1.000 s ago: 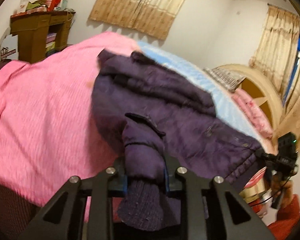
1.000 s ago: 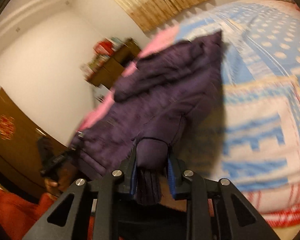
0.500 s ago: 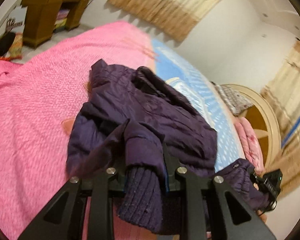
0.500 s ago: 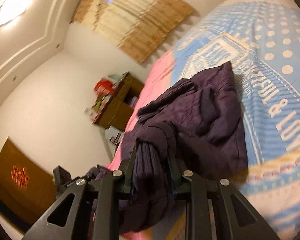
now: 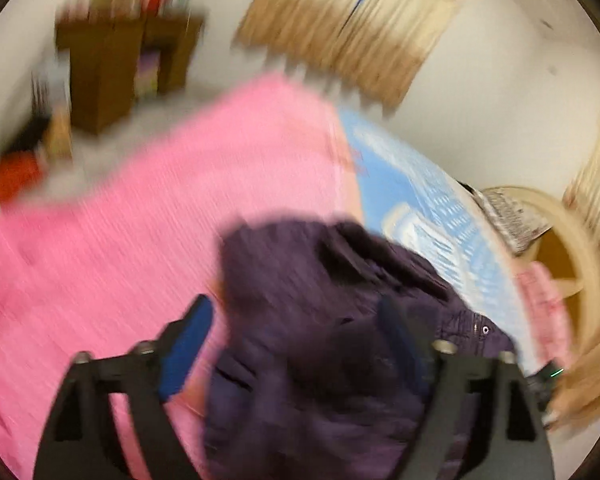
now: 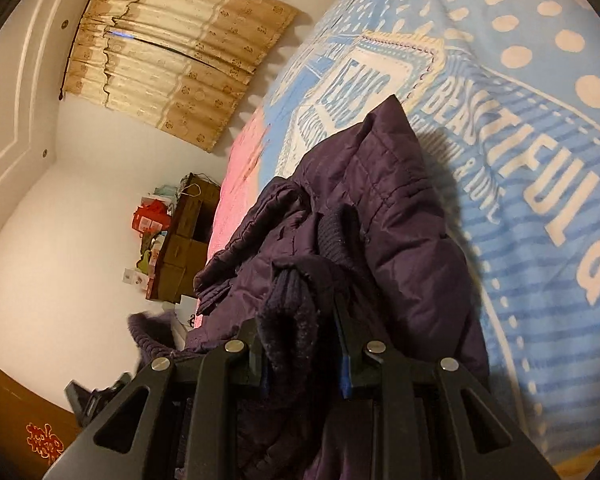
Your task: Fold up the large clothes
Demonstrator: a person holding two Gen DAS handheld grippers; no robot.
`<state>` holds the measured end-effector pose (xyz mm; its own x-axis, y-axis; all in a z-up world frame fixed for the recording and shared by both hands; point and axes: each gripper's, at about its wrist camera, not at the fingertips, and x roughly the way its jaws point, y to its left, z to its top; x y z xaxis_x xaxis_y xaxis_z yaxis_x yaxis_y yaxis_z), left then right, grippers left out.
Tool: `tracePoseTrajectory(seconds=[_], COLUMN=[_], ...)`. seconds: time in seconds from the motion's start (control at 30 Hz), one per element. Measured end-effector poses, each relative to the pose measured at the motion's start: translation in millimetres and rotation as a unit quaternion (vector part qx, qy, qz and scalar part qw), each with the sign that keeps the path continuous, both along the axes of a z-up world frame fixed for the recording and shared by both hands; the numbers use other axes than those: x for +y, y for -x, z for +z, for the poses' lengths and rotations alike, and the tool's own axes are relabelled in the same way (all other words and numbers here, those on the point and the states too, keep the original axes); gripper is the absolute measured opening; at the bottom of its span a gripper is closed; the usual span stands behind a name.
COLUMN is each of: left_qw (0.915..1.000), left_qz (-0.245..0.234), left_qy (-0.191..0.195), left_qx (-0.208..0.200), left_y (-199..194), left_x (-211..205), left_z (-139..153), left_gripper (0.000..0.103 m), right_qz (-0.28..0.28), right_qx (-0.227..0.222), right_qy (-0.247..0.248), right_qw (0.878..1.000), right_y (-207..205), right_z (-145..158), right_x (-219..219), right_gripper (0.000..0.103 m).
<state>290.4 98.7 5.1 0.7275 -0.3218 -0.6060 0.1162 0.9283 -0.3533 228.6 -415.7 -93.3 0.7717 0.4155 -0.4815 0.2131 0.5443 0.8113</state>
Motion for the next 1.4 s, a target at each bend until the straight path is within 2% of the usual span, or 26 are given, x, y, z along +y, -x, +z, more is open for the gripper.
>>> tracePoseTrajectory(seconds=[0.07,0.2,0.3,0.37,0.43,0.5,0.53,0.6,0.67,0.73,0.8,0.83,0.87,0.9,0.93,1.0,1.07,1.13,1.2,1.27,1.33,1.4], left_qw=[0.9984,0.9871,0.9712,0.9624,0.9522,0.9420,0.9356,0.9300,0.9322,0.9434,0.9557,0.9620,0.9655,0.9676,0.9681,0.9684,0.9714,0.9781,0.9826,0.9885,0.9935,0.9965], left_qz=[-0.021,-0.106,-0.142,-0.169,-0.183,-0.206,-0.226,-0.224,-0.223,-0.220,-0.214,-0.208,-0.203,-0.199,-0.198,-0.198,-0.193,-0.184,-0.161,-0.123,-0.095,-0.079], left_qy=[-0.034,-0.109,-0.182,-0.206,-0.239,-0.262,-0.269,-0.289,-0.281,-0.244,-0.197,-0.171,-0.155,-0.146,-0.145,-0.143,-0.126,-0.066,-0.026,0.002,0.005,-0.008], left_qx=[-0.039,-0.048,-0.058,-0.054,-0.050,-0.043,-0.039,-0.041,-0.050,-0.049,-0.046,-0.046,-0.048,-0.051,-0.052,-0.052,-0.056,-0.072,-0.089,-0.087,-0.063,-0.027], left_y=[10,14,2,-12,-23,-31,-32,-28,-21,-19,-21,-21,-21,-20,-20,-20,-20,-19,-19,-28,-40,-53], left_x=[4,-17,-56,-78,-99,-118,-126,-129,-124,-110,-100,-92,-87,-81,-82,-83,-81,-71,-58,-44,-35,-35], left_z=[0,-17,-33,-40,-52,-63,-67,-70,-67,-61,-57,-55,-54,-53,-54,-55,-51,-36,-24,-21,-29,-47], left_gripper=[0.097,0.097,0.097,0.097,0.096,0.084,0.062,0.056,0.043,0.038,0.037,0.036,0.036,0.036,0.036,0.036,0.036,0.036,0.036,0.036,0.036,0.036], right_qz=[0.001,0.007,0.011,0.018,0.028,0.033,0.035,0.034,0.024,0.031,0.075,0.105,0.128,0.157,0.177,0.210,0.230,0.230,0.224,0.219,0.218,0.214], right_qx=[0.003,0.001,-0.003,-0.003,-0.002,-0.021,-0.050,-0.101,-0.136,-0.138,-0.128,-0.121,-0.116,-0.111,-0.106,-0.099,-0.100,-0.105,-0.102,-0.090,-0.068,-0.064], right_qy=[-0.003,0.005,0.017,0.022,0.018,0.012,0.014,0.027,0.065,0.137,0.215,0.266,0.304,0.348,0.376,0.401,0.399,0.397,0.379,0.365,0.348,0.306], right_qw=[1.000,1.000,1.000,1.000,0.999,0.999,0.998,0.994,0.988,0.980,0.965,0.950,0.937,0.918,0.903,0.886,0.882,0.882,0.892,0.900,0.909,0.925], right_y=[2,-2,-2,-3,-1,5,13,30,46,54,53,51,50,48,45,35,23,2,-22,-41,-59,-66], right_z=[-1,0,1,4,10,23,36,57,70,78,78,75,70,63,56,44,38,39,40,35,27,21], right_x=[1,4,7,8,6,-1,-8,-20,-31,-32,-20,-8,2,15,24,36,41,46,46,47,48,46], right_gripper=[0.026,0.027,0.029,0.033,0.046,0.057,0.060,0.062,0.062,0.062,0.062,0.062,0.062,0.062,0.062,0.062,0.062,0.062,0.062,0.064,0.064,0.064])
